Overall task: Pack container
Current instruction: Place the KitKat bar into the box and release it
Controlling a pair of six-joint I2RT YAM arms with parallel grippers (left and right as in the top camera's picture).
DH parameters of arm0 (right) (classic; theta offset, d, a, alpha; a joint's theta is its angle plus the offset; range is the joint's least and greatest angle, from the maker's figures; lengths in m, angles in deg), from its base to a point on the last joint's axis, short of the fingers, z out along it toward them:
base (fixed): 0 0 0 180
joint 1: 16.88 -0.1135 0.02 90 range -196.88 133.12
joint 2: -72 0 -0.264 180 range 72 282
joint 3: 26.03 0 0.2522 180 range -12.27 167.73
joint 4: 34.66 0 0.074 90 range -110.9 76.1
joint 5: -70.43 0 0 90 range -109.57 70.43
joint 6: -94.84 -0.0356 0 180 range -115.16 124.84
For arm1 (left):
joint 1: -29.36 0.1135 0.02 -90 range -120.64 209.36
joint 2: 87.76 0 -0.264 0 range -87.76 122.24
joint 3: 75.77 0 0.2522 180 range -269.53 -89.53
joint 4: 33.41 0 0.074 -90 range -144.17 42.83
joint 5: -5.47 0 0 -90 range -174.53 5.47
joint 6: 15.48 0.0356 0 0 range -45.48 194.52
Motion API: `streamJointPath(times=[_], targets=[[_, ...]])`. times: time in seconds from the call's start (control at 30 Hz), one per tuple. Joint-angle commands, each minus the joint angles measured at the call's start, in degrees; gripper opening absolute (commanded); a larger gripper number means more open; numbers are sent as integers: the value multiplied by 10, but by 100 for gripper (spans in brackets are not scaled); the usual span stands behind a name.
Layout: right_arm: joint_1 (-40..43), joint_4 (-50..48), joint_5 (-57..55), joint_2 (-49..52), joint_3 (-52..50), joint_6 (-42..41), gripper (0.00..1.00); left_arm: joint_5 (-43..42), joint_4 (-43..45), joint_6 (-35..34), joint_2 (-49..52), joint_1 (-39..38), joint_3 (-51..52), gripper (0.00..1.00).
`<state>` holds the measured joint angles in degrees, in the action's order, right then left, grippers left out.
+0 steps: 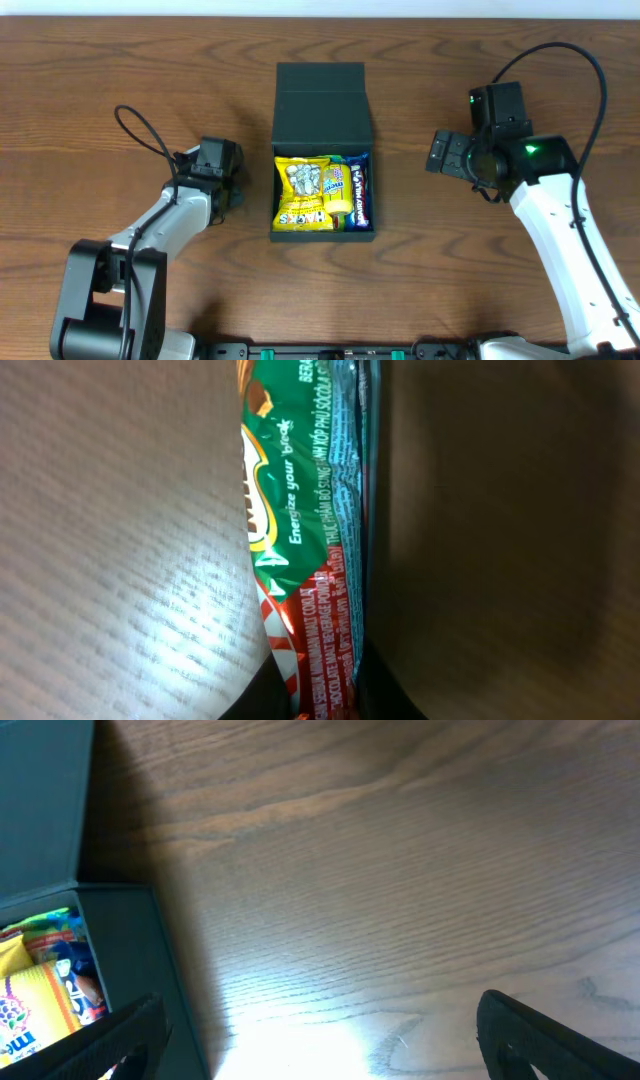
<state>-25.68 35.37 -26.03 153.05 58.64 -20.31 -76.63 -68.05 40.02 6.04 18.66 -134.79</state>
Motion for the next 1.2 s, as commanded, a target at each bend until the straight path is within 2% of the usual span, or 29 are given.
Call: streamJointPath(times=[0.0, 0.07, 0.13, 0.3, 0.4, 0.43, 0.53, 0.6, 0.9, 1.17], targets=[[16, -1, -9, -1, 6, 6, 98, -29, -51, 3, 6, 1, -48, 6], [22, -1, -8, -1, 6, 6, 98, -28, -82, 21, -5, -2, -84, 6], [28, -1, -9, -1, 6, 6, 98, -29, -101, 70, -21, -12, -124, 6], [35, -1, -9, -1, 6, 6, 98, -28, -102, 252, -68, -72, -204, 6], [35, -1, -9, 0, 6, 6, 98, -31, -97, 422, -85, -122, -234, 6], [35, -1, -9, -1, 6, 6, 98, -31, -97, 512, -89, -143, -235, 6], [35, -1, -9, -1, 6, 6, 98, -30, -122, 714, -87, -180, -235, 8], [35, -1, -9, -1, 6, 6, 98, -31, -136, 817, -84, -193, -234, 8], [35, -2, -9, -1, 6, 6, 98, -31, -110, 996, -51, -188, -234, 7], [35, -14, -9, 0, 6, 6, 99, -43, -97, 1008, -7, -189, -234, 6]])
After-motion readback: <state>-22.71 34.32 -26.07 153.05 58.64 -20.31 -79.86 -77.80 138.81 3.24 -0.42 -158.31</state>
